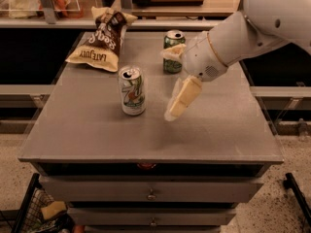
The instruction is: Knock 7up can over
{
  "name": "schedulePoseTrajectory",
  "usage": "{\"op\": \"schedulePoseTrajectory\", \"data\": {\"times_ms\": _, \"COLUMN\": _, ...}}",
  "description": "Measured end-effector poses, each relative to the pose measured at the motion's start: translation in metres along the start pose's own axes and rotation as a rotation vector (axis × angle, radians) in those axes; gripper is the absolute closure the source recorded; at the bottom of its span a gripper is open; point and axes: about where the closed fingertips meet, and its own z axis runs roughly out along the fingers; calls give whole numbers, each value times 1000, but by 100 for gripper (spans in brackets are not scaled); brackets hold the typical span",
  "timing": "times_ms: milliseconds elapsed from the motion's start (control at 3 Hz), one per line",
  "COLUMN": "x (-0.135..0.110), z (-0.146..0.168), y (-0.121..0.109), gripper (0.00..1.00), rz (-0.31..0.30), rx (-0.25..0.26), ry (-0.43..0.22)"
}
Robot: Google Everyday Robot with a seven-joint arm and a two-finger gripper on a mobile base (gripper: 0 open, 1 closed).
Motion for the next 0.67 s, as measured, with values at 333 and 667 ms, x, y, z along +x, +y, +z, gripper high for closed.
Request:
{"op": "schedulePoseTrajectory", "data": {"times_ms": 333, "x": -6, "z": 27, "y": 1, "gripper": 0, "rz": 11, "rx": -48, "ry": -151}}
{"op": "schedulePoseTrajectory", "data": {"times_ms": 667, "x": -9, "z": 44, "y": 1, "gripper": 0, "rz": 36, "rx": -78, "ry": -278}}
